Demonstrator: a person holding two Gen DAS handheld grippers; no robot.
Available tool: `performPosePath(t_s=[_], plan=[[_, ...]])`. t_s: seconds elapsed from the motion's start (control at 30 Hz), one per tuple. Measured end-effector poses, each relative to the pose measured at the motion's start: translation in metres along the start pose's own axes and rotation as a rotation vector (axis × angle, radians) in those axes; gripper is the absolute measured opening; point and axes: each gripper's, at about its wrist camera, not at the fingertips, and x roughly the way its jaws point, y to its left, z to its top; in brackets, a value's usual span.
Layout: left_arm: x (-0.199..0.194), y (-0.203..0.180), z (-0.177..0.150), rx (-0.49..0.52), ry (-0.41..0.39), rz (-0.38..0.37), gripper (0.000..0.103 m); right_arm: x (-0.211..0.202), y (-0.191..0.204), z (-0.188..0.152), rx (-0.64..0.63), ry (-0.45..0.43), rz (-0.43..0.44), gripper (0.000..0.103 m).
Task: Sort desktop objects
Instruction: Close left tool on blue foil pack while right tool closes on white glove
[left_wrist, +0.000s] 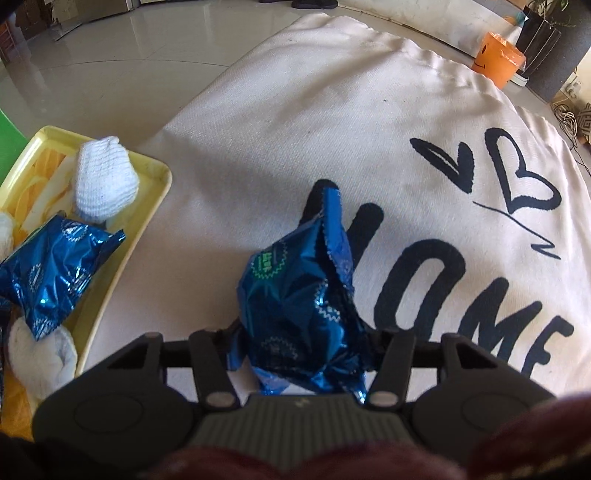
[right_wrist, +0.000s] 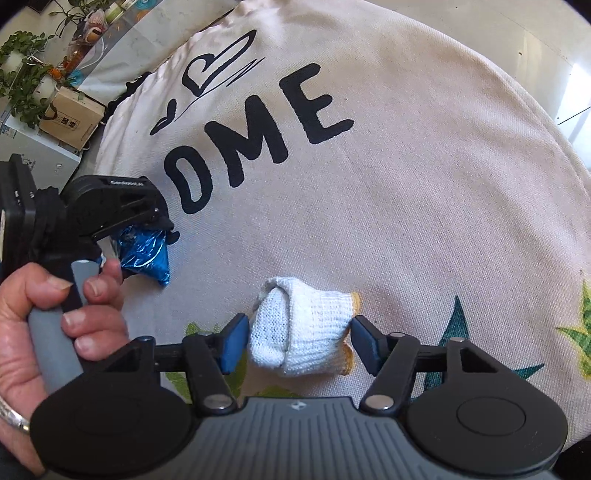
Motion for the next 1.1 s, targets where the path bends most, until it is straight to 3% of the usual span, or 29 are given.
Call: performPosePath(t_s=[0.3, 0.73, 0.9, 1.1], plan=[[-0.012, 0.024, -0.028, 0.075, 0.058, -0.011, 0.052, -0.002, -0.005, 0.000, 0.032, -0.016, 0.011, 0.056], [-0.045, 0.041, -0.126, 0.225, 0.072, 0.016, 0.053, -0.002, -0.010, 0.007, 0.052, -0.031, 0.052, 0.056], [-0.057, 0.050, -0.157, 0.235, 0.071, 0.004, 0.053, 0.000, -0.011, 0.004, 0.033, -0.023, 0.060, 0.057], [-0.063, 0.061, -0.163, 0.212, 0.078, -0.018, 0.075, 0.009, -0.013, 0.001, 0.043, 0.024, 0.061, 0.072]])
